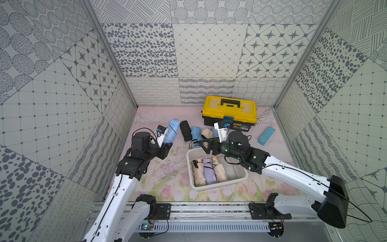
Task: Put the umbrella into the storage box
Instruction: Pick up the umbrella from the center of the board.
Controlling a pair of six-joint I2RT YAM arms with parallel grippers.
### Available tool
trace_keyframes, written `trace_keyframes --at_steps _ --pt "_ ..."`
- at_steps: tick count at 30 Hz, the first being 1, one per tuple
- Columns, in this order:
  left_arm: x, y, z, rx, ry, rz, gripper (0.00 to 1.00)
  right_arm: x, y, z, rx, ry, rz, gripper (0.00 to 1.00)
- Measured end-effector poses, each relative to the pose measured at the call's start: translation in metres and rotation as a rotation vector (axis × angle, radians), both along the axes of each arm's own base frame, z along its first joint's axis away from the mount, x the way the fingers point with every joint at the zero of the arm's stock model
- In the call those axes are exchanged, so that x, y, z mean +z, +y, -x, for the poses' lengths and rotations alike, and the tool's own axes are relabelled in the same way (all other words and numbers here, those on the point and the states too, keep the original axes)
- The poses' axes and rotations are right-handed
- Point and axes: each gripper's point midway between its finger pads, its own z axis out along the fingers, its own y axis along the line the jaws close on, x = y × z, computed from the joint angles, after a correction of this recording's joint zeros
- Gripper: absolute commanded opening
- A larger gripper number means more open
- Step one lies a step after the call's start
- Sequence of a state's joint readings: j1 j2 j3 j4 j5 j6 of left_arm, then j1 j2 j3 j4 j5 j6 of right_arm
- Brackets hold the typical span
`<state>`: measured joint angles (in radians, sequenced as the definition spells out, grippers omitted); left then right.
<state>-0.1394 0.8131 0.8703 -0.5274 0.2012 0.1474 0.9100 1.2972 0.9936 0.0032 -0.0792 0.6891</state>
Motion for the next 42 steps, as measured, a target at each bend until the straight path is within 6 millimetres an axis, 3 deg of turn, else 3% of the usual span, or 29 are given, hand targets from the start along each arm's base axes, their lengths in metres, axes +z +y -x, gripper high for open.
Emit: trace_keyframes --at_steps 5,8,18,24,35,42 --pt "0.003 -0.026 0.007 -0.010 0.015 0.142 0.46 0.003 0.039 -0.013 0.018 0.054 -0.076 0.88" --pt "0.002 -0.040 0.010 -0.020 0.033 0.193 0.46 0.005 0.053 -0.020 0.016 0.077 -0.113 0.91" --pt "0.003 -0.065 0.001 0.004 0.049 0.268 0.48 0.011 0.068 -0.034 -0.021 0.127 -0.191 0.91" --pt "0.001 -0.073 -0.006 0.022 0.050 0.274 0.48 0.012 0.075 -0.045 -0.055 0.141 -0.202 0.81" --pt "-0.002 -0.076 -0.009 0.060 0.042 0.256 0.53 0.005 0.085 -0.057 -0.086 0.171 -0.194 0.53" --pt "0.004 -0.076 -0.010 0.065 0.029 0.256 0.82 -0.003 0.083 -0.058 -0.101 0.192 -0.172 0.45"
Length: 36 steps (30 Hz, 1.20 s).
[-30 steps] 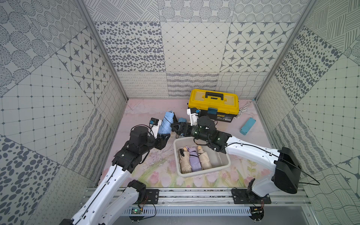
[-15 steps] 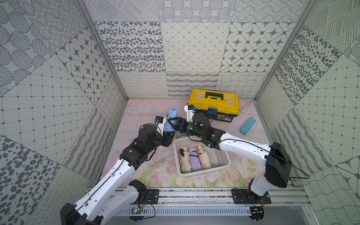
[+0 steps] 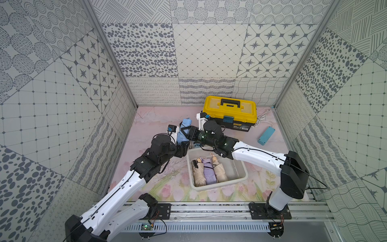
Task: Put the umbrella into the storage box
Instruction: Pick up the umbrella from the center of the board.
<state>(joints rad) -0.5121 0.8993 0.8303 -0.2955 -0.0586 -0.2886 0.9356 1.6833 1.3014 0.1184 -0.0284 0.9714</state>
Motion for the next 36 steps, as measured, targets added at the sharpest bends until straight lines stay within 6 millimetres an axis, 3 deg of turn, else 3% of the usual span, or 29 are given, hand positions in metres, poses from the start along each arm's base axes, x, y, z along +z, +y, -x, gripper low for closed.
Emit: trace_keyframes --at_steps 3,12,19,29,36 --pt "0.008 0.000 0.000 -0.004 -0.020 0.004 0.99 -0.008 -0.004 -0.004 -0.016 0.019 0.022 0.44" --pt "0.029 0.007 0.012 0.013 -0.069 0.062 0.99 -0.032 -0.040 -0.029 -0.085 0.066 0.131 0.32" --pt "0.035 0.026 0.022 0.092 -0.079 0.099 0.99 -0.018 -0.076 -0.037 -0.127 0.056 0.128 0.13" --pt "0.018 0.044 0.022 0.186 -0.007 0.063 0.99 -0.018 -0.087 -0.018 -0.082 0.064 0.150 0.06" --pt "0.015 0.041 0.022 0.174 0.052 0.065 0.99 0.017 -0.138 0.024 -0.045 0.026 0.231 0.05"
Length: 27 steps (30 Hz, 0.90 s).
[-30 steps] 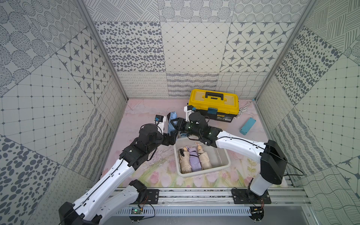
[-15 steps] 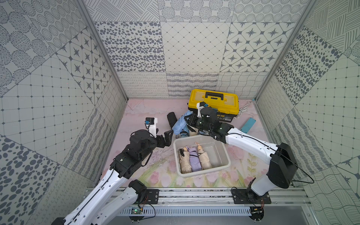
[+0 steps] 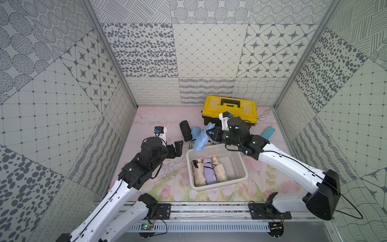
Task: Put the umbrella into the storage box
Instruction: Pick up the umbrella from the center of the board, then place the umbrella in the storage box, then adjust the storage box at the center of the board.
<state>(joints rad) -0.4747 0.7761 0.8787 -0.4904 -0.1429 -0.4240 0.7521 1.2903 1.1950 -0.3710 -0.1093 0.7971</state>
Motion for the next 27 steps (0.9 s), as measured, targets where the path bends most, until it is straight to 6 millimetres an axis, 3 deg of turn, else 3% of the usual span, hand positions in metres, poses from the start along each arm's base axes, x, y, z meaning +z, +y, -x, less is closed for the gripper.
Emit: trace_keyframes --at_steps 6,15,23,27 --pt "-0.013 -0.008 0.003 -0.016 0.151 0.046 0.91 0.016 -0.043 0.040 0.037 0.040 0.152 0.04" --pt "-0.061 -0.025 0.017 0.001 0.515 0.177 0.81 -0.015 -0.095 0.076 0.044 0.169 0.498 0.06" --pt "-0.090 -0.046 0.038 -0.042 0.742 0.273 0.80 -0.057 -0.093 0.077 0.118 0.232 0.766 0.07" --pt "-0.101 -0.054 0.047 -0.070 0.821 0.304 0.73 -0.077 -0.091 0.073 0.137 0.268 0.846 0.07"
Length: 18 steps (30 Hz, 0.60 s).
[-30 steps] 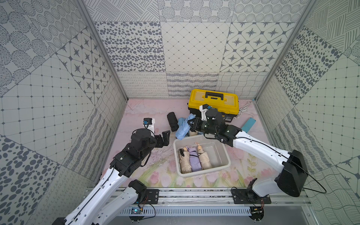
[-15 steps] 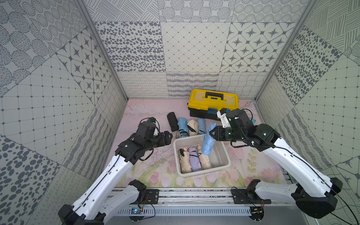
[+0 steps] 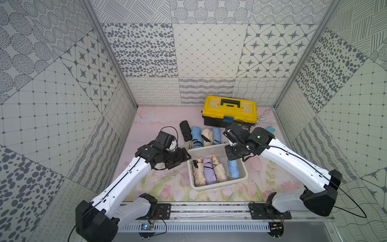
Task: Put the umbrella into the storage box
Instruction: Adjust the storage box at the center of the board.
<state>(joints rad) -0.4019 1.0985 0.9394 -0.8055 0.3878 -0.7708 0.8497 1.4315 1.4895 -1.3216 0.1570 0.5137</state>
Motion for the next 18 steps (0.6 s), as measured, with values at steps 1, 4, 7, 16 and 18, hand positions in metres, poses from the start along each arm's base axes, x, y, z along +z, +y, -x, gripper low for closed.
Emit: trace_keyframes --at_steps 1,4,7,16,18 --pt "-0.003 -0.002 0.002 -0.005 0.020 0.008 0.72 -0.004 0.000 -0.002 0.002 0.006 0.015 0.07" --pt "-0.012 -0.005 0.007 -0.016 0.069 0.024 0.66 -0.021 0.000 -0.003 0.005 0.030 0.058 0.07" --pt "-0.017 -0.008 0.011 -0.025 0.099 0.035 0.60 -0.040 -0.001 -0.002 0.005 0.067 0.100 0.07" --pt "-0.021 -0.014 0.010 -0.040 0.123 0.063 0.48 -0.086 0.007 -0.009 -0.002 0.107 0.142 0.16" --pt "-0.022 -0.015 0.009 -0.040 0.126 0.064 0.44 -0.094 0.009 -0.011 -0.008 0.105 0.139 0.25"
